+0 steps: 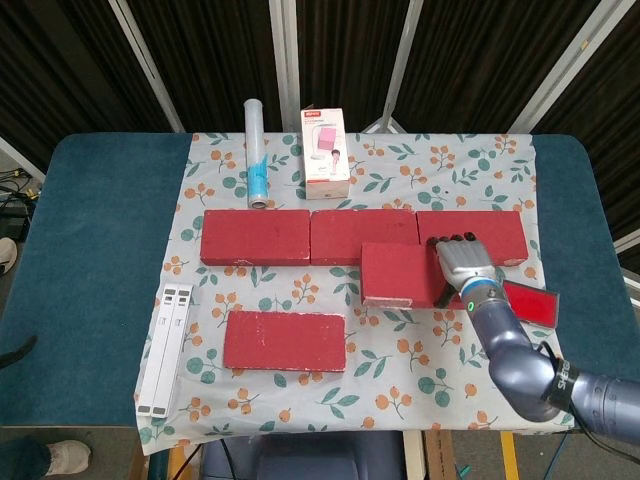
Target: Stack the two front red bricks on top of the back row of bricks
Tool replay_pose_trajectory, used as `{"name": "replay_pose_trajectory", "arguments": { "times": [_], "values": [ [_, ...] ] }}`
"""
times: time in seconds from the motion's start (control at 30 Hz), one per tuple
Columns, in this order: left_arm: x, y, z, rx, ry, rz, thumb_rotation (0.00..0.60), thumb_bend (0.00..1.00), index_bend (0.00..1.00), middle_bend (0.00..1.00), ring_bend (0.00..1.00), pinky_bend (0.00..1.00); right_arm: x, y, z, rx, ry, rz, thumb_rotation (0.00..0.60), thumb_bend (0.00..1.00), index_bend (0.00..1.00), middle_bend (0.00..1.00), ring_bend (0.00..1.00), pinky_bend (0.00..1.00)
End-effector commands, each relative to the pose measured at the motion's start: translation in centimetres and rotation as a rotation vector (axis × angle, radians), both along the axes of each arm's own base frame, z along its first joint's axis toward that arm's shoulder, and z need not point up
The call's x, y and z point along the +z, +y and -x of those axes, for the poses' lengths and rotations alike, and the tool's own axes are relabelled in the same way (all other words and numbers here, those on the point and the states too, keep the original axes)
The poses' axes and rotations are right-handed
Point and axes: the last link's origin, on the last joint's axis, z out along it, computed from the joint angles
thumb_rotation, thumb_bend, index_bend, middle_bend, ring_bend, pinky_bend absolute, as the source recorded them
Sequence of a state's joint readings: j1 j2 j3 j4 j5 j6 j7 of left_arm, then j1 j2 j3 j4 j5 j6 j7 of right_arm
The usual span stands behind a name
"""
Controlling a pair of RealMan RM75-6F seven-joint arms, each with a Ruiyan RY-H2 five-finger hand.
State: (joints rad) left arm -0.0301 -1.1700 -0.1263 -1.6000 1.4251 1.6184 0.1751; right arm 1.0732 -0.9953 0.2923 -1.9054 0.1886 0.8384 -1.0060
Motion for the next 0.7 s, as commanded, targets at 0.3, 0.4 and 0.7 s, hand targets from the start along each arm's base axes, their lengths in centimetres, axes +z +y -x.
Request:
{"name": "replay_pose_trajectory", "arguments": {
  "times": [0.3, 0.4, 0.7],
  "values": [
    [-0.3, 0.8, 0.4, 0.048, 0.020, -0.023, 0.600, 0.00, 0.05, 0.00, 0.00, 0.13, -0.6, -6.4, -1.5, 0.018, -0.086, 0.069, 0.600, 0.07, 0.36, 0.31, 0.12, 0.00],
    [-0.4, 0.9, 0.4, 0.054, 0.027, -0.021, 0.600, 0.00, 0.05, 0.00, 0.00, 0.13, -1.3, -6.8, -0.8, 0.048, -0.047, 0.064, 0.600, 0.07, 0.36, 0.31, 0.12, 0.00],
    [-0.7, 1.0, 0.3, 0.060, 0.035, -0.027, 0.600, 0.00, 0.05, 0.00, 0.00, 0.13, -2.5, -7.9, -0.7, 0.126, -0.003, 0.058, 0.600, 0.07, 0.37, 0.31, 0.12, 0.00]
  ]
}}
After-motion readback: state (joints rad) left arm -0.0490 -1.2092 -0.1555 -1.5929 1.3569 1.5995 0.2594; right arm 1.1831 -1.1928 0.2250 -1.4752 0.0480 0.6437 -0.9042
